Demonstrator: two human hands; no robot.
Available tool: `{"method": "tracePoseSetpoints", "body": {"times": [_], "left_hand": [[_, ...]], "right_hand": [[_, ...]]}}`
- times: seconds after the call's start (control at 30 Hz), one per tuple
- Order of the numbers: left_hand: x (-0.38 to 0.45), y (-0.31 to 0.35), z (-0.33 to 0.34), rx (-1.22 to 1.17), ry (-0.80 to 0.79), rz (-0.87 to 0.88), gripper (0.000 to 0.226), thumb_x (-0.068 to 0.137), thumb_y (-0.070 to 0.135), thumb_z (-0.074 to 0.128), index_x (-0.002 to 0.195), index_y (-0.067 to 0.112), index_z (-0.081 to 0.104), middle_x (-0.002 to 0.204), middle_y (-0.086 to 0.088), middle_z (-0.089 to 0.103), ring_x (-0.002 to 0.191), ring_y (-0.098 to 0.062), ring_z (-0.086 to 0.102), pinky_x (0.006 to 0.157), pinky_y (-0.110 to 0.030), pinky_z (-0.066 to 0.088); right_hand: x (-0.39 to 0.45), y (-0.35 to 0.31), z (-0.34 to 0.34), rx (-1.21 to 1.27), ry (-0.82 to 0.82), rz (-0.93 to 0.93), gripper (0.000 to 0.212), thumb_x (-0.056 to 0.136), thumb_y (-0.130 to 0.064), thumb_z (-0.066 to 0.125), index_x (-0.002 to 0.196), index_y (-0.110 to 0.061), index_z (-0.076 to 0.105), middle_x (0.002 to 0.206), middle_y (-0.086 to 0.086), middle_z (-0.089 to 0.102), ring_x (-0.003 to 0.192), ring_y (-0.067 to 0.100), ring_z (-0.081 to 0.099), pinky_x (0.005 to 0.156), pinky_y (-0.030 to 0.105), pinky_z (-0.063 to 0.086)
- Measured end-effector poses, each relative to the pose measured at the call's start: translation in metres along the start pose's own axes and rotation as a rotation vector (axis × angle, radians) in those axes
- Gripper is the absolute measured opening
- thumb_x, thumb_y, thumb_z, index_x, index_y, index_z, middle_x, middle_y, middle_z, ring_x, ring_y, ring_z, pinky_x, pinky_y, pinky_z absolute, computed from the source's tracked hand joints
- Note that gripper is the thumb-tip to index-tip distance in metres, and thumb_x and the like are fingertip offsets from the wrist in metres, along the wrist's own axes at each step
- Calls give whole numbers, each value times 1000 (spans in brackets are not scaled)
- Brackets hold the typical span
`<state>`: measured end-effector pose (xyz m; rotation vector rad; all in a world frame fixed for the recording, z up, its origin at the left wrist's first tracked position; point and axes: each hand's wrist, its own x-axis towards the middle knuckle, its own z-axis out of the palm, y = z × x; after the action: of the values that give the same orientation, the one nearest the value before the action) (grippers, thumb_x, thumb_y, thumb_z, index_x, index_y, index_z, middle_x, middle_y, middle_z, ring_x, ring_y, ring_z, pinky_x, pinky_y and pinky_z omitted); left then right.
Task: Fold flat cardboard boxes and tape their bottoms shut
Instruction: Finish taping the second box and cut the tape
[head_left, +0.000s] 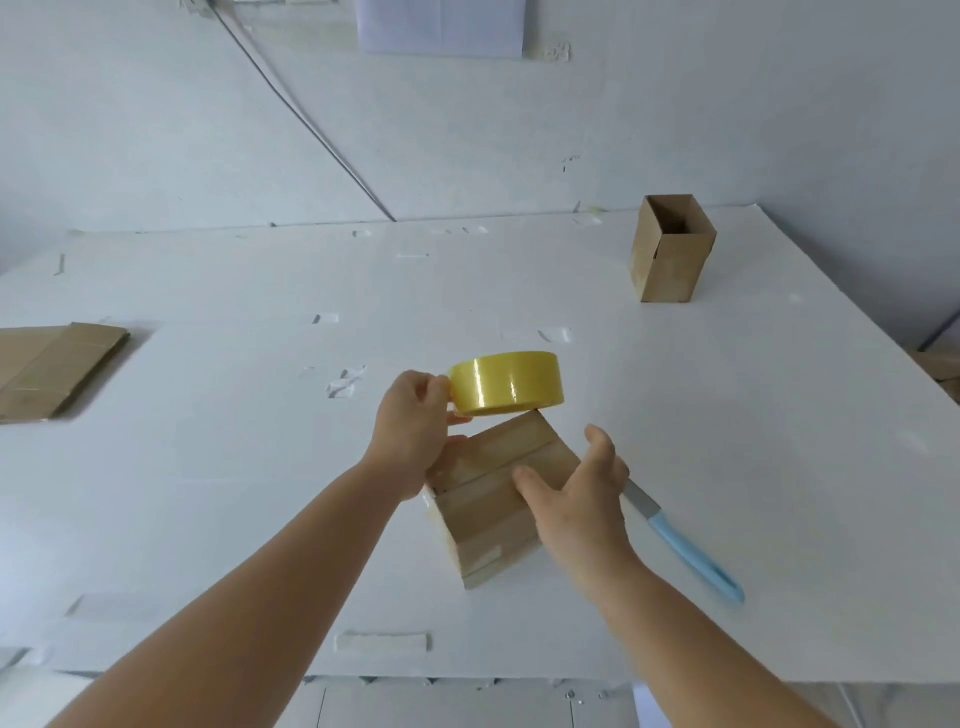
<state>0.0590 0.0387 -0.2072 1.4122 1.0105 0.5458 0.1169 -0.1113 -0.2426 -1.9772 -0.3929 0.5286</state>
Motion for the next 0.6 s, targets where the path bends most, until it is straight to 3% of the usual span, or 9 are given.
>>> {"method": "tracePoseSetpoints", "body": {"times": [0.07, 0.17, 0.27, 0.37, 0.47, 0.53, 0.6], "left_hand": [[-3, 0, -2, -32, -9, -25, 23, 99, 25, 41, 101, 6, 53, 106, -5, 64, 85, -15, 71, 74, -46, 58], [-12, -2, -1, -146, -41, -78, 25, 100, 23, 42, 110, 3, 53, 106, -4, 63, 92, -15, 68, 74, -41, 58], [-23, -6, 4, -267, -5, -134, 21, 101, 22, 40, 109, 6, 51, 101, 0, 58, 96, -14, 65, 72, -40, 58], [-30, -12, 8, -306, 47, -139, 19, 101, 22, 39, 107, 8, 51, 106, 0, 58, 101, -13, 62, 72, -39, 58], [-31, -14, 7, -300, 76, -113, 20, 101, 24, 40, 109, 9, 52, 111, -4, 59, 104, -14, 61, 73, -37, 57], [-28, -10, 4, -292, 76, -87, 22, 101, 25, 40, 110, 9, 51, 113, -5, 59, 103, -14, 62, 75, -36, 57], [-24, -3, -1, -275, 57, -34, 21, 101, 27, 42, 109, 9, 52, 113, -6, 62, 98, -13, 66, 76, -36, 57]], "right_hand": [[11, -1, 2, 42, 67, -15, 76, 84, -29, 69, 141, -18, 21, 141, 4, 21, 104, 14, 44, 78, 18, 41], [33, -3, -1, 133, 100, -62, 53, 83, -21, 69, 125, -17, 38, 126, 2, 45, 106, 18, 54, 79, 24, 48], [54, -4, -9, 184, -2, -112, 32, 85, -18, 66, 113, -24, 50, 104, -16, 57, 103, 6, 58, 77, 22, 50], [66, -1, -13, 200, -105, -142, 29, 88, -20, 64, 113, -28, 54, 107, -20, 58, 98, -9, 56, 69, 16, 50], [69, 1, -11, 209, -124, -155, 28, 88, -22, 64, 111, -31, 53, 107, -22, 57, 100, -9, 55, 64, 12, 47], [67, -3, -12, 198, -122, -160, 33, 87, -23, 64, 117, -29, 51, 110, -22, 56, 109, -3, 55, 66, 12, 46], [66, -10, -19, 180, -102, -201, 48, 86, -28, 66, 129, -28, 44, 125, -17, 51, 119, 3, 50, 79, 16, 44]]}}
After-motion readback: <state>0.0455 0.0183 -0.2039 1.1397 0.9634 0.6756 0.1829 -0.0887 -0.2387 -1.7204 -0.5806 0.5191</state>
